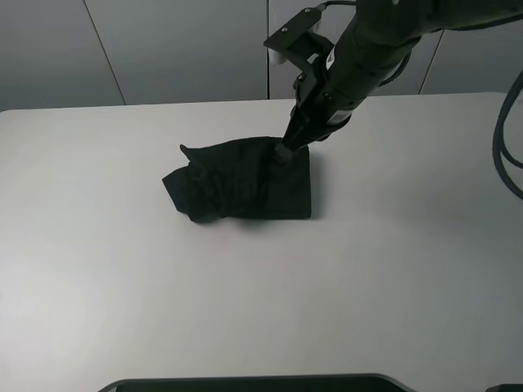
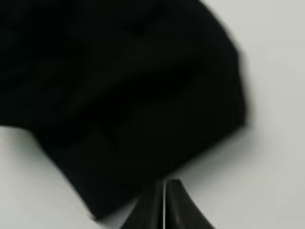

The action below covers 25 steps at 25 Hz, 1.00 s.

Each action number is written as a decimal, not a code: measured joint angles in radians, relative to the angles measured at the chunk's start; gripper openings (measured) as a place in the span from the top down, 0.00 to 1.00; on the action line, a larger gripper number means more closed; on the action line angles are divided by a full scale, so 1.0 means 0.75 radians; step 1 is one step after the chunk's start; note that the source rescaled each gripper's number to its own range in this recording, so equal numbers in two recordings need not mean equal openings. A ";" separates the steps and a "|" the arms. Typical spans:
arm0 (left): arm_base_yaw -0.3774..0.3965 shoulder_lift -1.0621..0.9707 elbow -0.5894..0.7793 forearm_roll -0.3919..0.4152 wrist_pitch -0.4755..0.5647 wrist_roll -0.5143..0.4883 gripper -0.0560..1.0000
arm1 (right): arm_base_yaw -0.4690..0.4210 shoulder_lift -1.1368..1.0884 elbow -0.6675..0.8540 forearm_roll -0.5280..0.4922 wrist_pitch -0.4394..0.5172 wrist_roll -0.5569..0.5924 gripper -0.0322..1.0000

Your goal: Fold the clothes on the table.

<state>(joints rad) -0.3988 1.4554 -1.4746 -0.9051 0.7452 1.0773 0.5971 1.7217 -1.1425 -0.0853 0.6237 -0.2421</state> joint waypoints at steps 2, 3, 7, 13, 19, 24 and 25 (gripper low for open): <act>0.000 -0.064 0.000 0.102 -0.025 -0.047 0.33 | 0.000 -0.096 0.000 -0.250 0.093 0.194 0.97; 0.000 -0.100 0.000 0.173 -0.042 -0.099 0.33 | 0.000 -0.154 0.000 -0.349 0.146 0.269 0.97; 0.000 -0.245 0.000 0.515 -0.074 -0.392 0.33 | 0.000 -0.412 0.000 -0.542 0.295 0.386 0.97; 0.000 -0.503 -0.002 1.041 -0.031 -0.856 0.33 | 0.000 -0.876 0.000 -0.593 0.339 0.428 0.96; 0.000 -0.773 -0.002 1.450 0.188 -1.161 0.27 | 0.000 -1.389 -0.005 -0.611 0.351 0.370 0.39; 0.000 -0.961 -0.002 1.545 0.370 -1.242 0.08 | 0.000 -1.675 -0.032 -0.789 0.436 0.349 0.01; 0.000 -0.987 -0.002 1.561 0.413 -1.267 0.07 | 0.000 -1.706 -0.057 -0.826 0.517 0.341 0.00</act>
<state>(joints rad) -0.3988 0.7150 -1.4762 0.2657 1.0553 0.1274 0.5971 0.4425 -1.1853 -0.7051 1.0117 0.0136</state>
